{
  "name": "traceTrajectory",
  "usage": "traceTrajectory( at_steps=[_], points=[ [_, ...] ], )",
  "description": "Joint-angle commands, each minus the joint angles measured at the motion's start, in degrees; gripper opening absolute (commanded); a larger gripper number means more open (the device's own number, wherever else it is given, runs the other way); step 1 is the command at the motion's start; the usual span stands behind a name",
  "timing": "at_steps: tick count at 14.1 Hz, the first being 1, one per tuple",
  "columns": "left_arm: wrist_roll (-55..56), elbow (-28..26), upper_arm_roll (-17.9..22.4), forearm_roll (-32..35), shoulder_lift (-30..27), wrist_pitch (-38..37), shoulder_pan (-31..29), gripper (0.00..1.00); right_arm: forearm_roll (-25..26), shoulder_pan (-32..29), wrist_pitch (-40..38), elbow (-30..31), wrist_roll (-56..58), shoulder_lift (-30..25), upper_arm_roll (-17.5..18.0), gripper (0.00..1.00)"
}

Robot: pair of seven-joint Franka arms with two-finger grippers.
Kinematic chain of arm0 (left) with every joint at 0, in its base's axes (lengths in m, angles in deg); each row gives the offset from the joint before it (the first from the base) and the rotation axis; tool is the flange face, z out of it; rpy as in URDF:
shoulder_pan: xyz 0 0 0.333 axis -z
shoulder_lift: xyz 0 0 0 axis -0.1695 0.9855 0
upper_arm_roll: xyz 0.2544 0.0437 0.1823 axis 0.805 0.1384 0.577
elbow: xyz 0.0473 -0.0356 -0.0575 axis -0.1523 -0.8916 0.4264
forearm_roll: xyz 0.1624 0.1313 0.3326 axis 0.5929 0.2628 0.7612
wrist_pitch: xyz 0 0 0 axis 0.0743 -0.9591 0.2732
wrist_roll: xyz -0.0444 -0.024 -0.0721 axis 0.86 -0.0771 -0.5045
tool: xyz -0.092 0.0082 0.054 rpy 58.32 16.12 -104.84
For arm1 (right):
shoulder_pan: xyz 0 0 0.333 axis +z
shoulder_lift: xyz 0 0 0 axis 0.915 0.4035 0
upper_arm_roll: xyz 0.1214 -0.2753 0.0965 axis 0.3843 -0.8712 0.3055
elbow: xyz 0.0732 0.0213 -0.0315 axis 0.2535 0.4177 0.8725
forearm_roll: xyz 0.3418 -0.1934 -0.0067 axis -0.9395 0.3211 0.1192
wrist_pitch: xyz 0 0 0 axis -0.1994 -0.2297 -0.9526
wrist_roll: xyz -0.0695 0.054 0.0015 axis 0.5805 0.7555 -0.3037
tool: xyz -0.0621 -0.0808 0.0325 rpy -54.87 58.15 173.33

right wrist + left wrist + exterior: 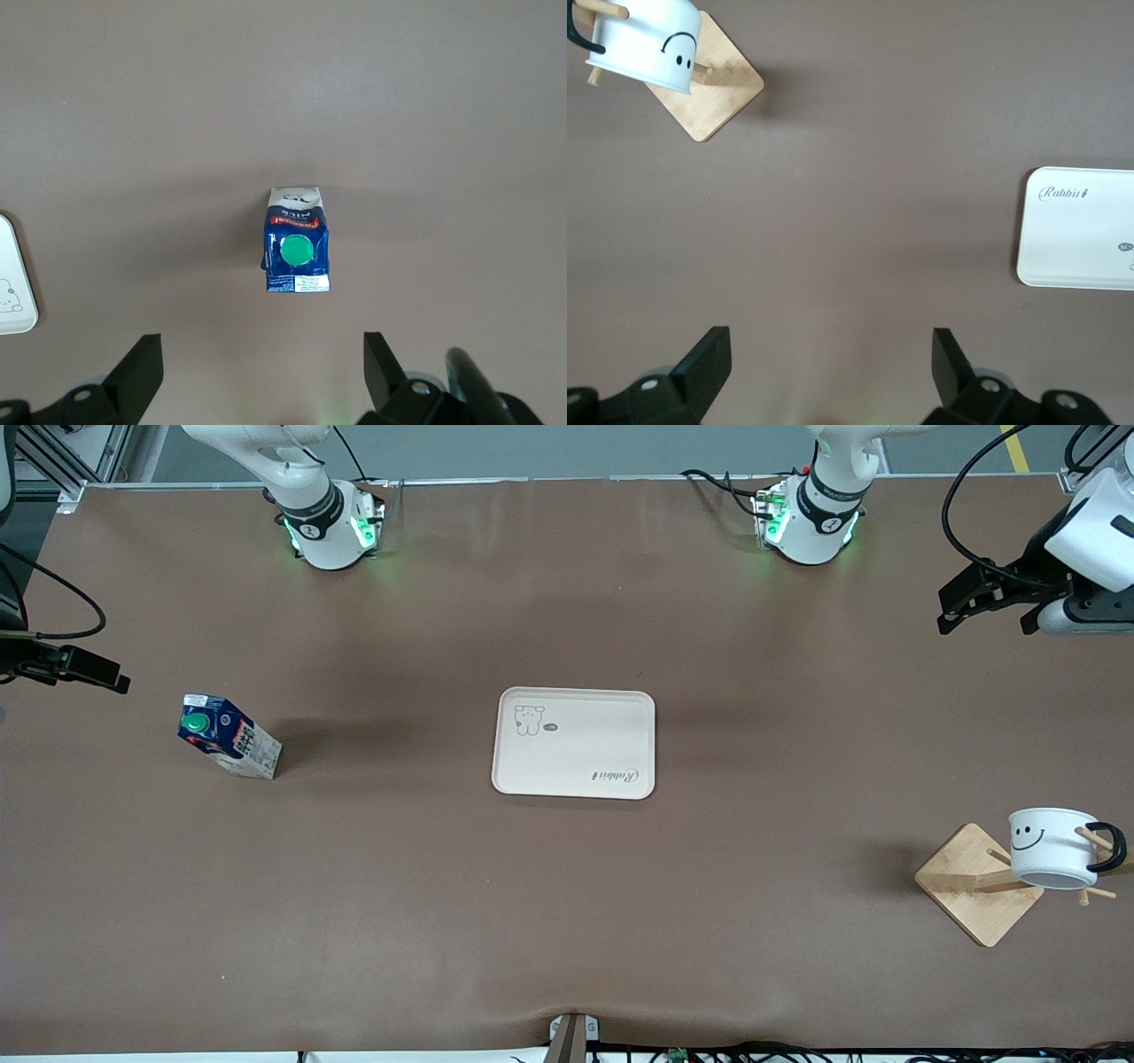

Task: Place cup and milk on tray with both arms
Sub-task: 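Move the left gripper toward the white mug on the wooden stand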

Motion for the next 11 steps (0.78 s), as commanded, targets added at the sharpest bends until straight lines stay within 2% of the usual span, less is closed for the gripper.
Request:
traceTrajectory(
  at_steps=[1,7,11],
  points=[
    [0.5,1.3,-0.3,1.1,0.6,-0.5,-0.2,1.00,0.0,-1.0,-0.4,-1.3,-0.6,0.7,0.7,1.00],
    [0.3,1.4,0.5,1.4,2.3,0.8,-0.5,1.00,0.0,-1.0,-0.4,-1.3,-0.6,1.0,0.7,1.00],
    [0.4,-3.0,0.3,2.4,1.9,10.3,-4.3,1.00,0.0,-1.0,-0.4,-1.3,-0.6,1.4,0.7,1.00]
  ],
)
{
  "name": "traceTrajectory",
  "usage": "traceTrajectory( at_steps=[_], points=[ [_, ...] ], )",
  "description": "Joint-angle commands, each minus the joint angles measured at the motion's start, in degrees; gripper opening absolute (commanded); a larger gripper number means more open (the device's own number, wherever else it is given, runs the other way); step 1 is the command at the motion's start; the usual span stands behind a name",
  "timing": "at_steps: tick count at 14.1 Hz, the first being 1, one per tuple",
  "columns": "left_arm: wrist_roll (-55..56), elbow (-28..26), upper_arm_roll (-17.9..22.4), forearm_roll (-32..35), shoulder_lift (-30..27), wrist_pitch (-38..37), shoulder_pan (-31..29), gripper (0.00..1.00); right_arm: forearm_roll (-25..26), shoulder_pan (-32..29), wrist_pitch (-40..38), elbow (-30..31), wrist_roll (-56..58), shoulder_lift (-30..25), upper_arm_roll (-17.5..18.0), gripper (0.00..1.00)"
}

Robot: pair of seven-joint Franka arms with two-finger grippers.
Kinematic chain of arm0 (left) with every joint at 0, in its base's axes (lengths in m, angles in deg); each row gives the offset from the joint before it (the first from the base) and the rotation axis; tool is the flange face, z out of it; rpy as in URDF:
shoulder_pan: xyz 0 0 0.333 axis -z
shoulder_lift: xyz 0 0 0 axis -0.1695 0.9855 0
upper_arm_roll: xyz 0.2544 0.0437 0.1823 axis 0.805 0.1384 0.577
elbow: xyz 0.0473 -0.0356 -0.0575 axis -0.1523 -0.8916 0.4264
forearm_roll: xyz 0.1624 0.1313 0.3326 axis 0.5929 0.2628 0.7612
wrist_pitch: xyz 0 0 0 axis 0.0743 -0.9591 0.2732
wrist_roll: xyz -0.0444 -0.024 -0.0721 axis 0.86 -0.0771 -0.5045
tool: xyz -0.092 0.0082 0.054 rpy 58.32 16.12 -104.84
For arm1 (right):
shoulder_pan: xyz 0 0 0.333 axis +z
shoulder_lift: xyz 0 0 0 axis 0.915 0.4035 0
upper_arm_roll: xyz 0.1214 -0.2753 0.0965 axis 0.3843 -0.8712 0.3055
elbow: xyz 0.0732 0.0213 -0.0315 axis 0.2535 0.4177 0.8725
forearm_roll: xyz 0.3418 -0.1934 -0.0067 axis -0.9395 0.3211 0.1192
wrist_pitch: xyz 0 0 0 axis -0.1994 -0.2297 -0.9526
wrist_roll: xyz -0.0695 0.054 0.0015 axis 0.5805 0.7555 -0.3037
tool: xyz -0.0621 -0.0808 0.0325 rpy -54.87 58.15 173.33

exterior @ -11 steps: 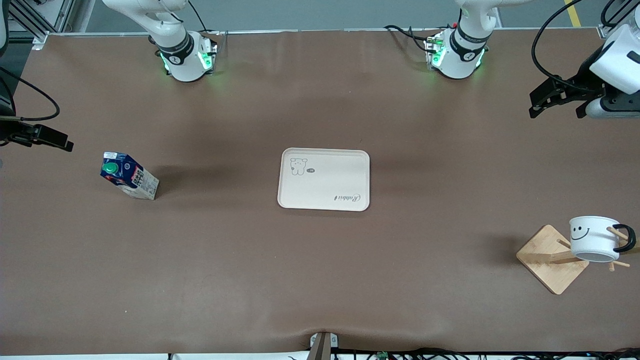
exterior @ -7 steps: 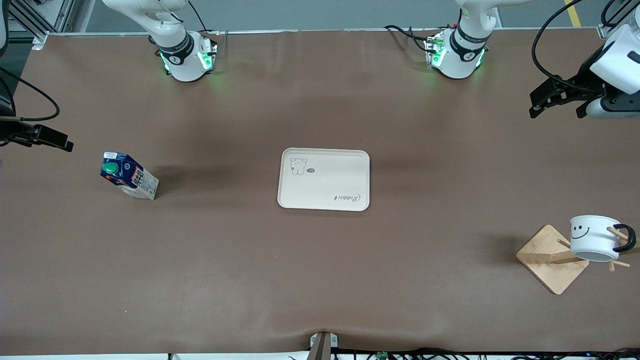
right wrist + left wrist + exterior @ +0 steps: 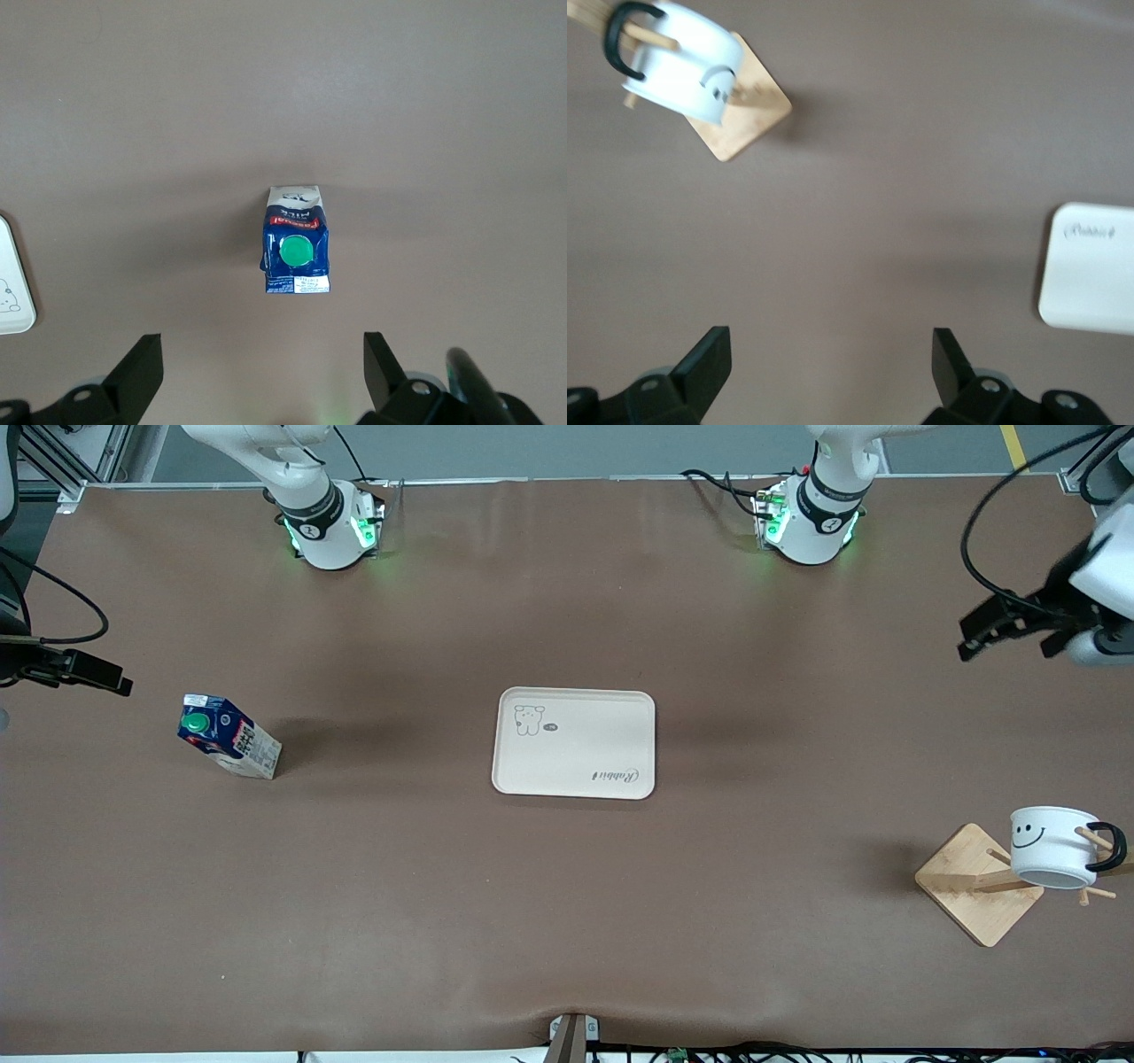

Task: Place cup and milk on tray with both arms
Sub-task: 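Move the left gripper toward the white mug on the wooden stand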

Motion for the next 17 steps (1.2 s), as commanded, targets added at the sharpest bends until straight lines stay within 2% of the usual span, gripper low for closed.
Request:
traceTrajectory(
  at_steps=[1,5,9,17],
  points=[
    [0.4,-4.4,-0.4,0.8,-0.9,7.6,-3.1,1.00,-0.1,-1.0,-0.5,-1.3,-0.6,0.9,0.7,1.00],
    [1.3,-15.1,-0.5,0.7,-2.3,24.2,-6.8,1.00,0.0,-1.0,-0.5,-1.3,-0.6,1.0,0.7,1.00],
    [1.3,-23.3,-0.7,-0.4,-2.6,37.9,-11.5,1.00,0.0,-1.0,-0.5,-1.3,-0.6,1.1,0.7,1.00],
    [1.2,-36.4,-0.7,-10.5,-1.7,61.3,-14.7,1.00,-0.1,-1.4,-0.4,-1.3,-0.6,1.4,0.7,1.00]
  ],
)
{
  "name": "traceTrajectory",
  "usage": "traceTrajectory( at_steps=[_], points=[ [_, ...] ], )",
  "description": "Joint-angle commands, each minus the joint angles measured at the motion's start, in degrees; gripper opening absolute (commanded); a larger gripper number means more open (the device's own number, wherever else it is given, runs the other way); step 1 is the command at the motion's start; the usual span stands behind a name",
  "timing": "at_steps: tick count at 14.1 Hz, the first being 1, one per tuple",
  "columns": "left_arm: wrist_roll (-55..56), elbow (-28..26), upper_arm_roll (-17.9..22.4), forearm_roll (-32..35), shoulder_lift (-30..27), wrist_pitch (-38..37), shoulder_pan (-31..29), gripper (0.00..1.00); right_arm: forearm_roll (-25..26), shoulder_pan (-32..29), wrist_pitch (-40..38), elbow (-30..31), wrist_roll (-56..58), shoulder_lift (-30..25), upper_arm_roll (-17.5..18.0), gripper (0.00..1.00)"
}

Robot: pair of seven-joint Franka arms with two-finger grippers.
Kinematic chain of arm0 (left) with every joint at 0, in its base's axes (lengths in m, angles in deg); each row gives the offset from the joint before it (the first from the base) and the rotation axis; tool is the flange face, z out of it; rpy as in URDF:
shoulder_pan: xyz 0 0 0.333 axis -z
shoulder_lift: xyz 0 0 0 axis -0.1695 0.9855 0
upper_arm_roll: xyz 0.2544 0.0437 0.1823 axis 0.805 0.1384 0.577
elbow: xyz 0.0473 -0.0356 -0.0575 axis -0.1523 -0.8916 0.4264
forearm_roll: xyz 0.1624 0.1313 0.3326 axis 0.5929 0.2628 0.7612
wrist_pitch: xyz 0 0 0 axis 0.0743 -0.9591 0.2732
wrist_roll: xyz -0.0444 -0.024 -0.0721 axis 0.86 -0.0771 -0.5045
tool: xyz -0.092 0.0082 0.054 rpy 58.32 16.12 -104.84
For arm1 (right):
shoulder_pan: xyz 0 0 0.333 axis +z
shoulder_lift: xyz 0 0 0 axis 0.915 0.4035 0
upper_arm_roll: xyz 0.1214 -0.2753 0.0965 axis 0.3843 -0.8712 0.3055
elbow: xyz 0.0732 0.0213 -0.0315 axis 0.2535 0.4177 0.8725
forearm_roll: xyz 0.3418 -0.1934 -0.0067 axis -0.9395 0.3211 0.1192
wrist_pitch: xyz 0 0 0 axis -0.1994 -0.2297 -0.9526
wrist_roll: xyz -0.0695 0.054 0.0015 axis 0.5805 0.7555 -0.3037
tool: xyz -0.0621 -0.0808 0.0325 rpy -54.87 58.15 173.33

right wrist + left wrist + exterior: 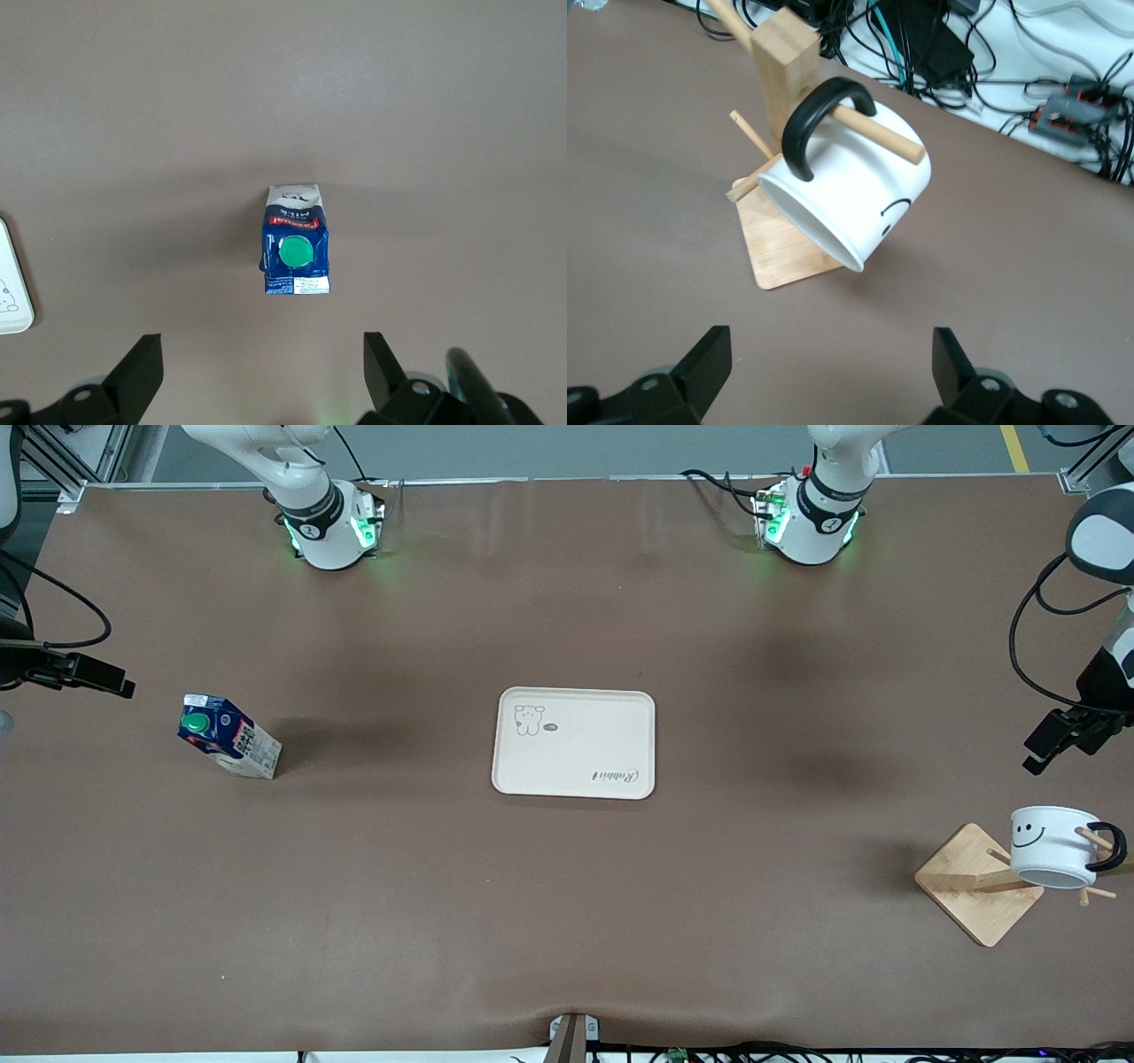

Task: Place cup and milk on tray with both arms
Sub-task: 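Move the left gripper toward the white mug on the wooden stand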

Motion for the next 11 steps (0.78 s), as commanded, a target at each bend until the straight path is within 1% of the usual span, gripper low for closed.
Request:
traceTrajectory(
  at_steps=[1,5,9,11],
  points=[
    [0.6,-5.1,-0.7,-2.0,-0.8,8.8,-0.5,1.00,-0.1,-1.6,-0.5,-1.3,-0.4,1.1,0.7,1.00],
    [0.6,-5.8,-0.7,-2.0,1.2,15.3,-0.4,1.00,-0.3,-1.9,-0.4,-1.3,-0.4,1.2,0.7,1.00],
    [0.6,-5.3,-1.1,-2.0,6.8,25.0,0.0,1.00,-0.3,-1.9,-0.4,-1.3,-0.2,1.2,0.7,1.00],
    [0.6,-4.1,-1.7,-2.0,8.8,26.7,0.4,1.00,-0.3,-1.9,-0.4,-1.3,-0.2,1.2,0.7,1.00]
  ],
)
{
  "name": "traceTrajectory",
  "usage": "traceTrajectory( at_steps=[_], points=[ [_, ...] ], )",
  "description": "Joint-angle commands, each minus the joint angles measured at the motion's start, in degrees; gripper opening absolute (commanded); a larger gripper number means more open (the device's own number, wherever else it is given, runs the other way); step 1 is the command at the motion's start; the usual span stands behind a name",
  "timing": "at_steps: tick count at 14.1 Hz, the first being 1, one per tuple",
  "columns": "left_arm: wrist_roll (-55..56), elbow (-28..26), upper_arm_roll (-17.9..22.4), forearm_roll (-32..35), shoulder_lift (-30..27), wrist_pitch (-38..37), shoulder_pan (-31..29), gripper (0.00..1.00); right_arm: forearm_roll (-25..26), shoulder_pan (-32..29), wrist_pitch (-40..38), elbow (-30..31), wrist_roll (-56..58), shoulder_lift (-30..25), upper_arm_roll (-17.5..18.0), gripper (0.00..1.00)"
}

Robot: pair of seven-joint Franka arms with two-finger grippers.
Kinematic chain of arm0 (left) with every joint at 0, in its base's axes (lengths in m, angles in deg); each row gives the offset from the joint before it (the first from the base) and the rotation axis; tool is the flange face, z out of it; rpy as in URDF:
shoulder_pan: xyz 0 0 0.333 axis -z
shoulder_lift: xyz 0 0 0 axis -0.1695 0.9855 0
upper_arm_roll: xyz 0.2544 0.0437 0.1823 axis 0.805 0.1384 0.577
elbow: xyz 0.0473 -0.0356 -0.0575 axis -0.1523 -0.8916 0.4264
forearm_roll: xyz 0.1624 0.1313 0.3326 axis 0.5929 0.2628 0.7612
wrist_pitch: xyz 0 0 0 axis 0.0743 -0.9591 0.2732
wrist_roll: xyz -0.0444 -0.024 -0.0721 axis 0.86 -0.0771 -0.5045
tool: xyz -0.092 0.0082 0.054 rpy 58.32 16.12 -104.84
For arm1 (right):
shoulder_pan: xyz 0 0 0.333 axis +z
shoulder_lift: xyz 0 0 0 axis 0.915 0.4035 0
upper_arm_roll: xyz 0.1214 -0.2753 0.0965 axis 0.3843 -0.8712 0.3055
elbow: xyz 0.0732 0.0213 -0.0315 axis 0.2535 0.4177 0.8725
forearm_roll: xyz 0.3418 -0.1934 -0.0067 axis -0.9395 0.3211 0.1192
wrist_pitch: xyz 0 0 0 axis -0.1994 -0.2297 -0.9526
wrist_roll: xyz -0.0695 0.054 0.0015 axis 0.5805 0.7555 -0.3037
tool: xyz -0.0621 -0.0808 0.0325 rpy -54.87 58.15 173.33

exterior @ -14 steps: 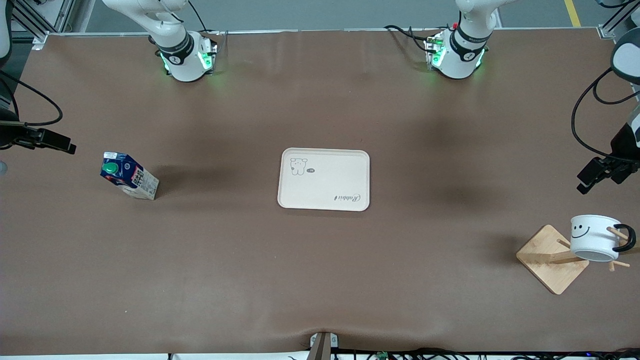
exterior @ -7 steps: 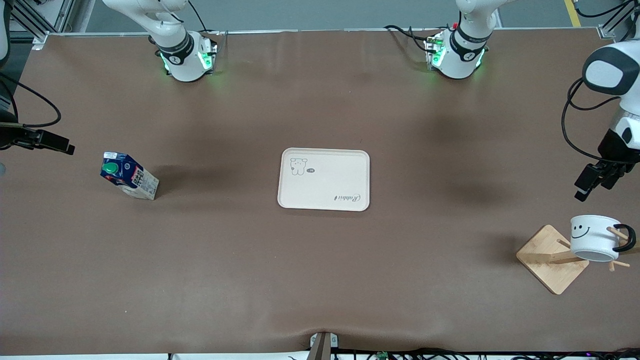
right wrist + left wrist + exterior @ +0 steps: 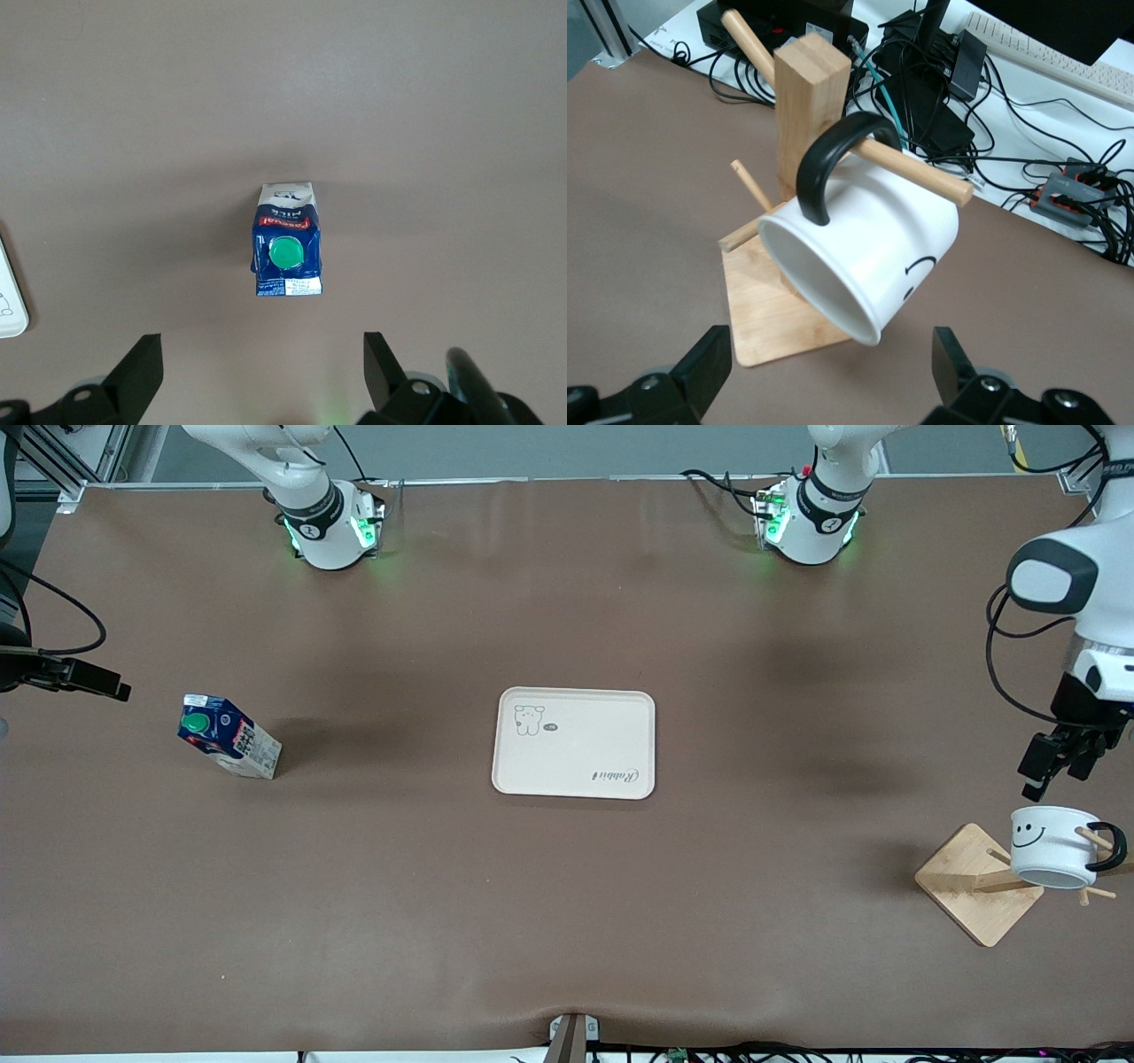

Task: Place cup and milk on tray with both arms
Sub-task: 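Lower the left gripper onto the white mug's rim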

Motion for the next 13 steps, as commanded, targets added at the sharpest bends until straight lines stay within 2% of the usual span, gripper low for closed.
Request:
traceTrajectory(
  at_steps=[1,4,9,12,13],
  points=[
    [0.5,2.0,-1.4,-0.9,2.5,2.3,0.2,1.00,-0.3,-0.9,-0.4,-1.2,-0.2,0.5,0.7,1.00],
    [0.6,2.8,-2.3,-0.9,3.1,2.3,0.2,1.00,-0.3,-0.9,-0.4,-1.2,-0.3,0.5,0.7,1.00],
    [0.1,5.0,-3.1,-0.8,5.4,2.6,0.5,0.91,-0.3,-1.0,-0.4,-1.2,-0.2,0.5,0.7,1.00],
    [-0.5,4.9,-3.3,-0.8,5.4,2.7,0.4,0.75,-0.3,-1.0,-0.5,-1.2,-0.3,1.0,0.7,1.00],
    [-0.6,4.8,-3.3,-0.8,5.5,2.7,0.4,0.72,-0.3,-1.1,-0.5,-1.2,-0.4,1.1,0.7,1.00]
  ],
)
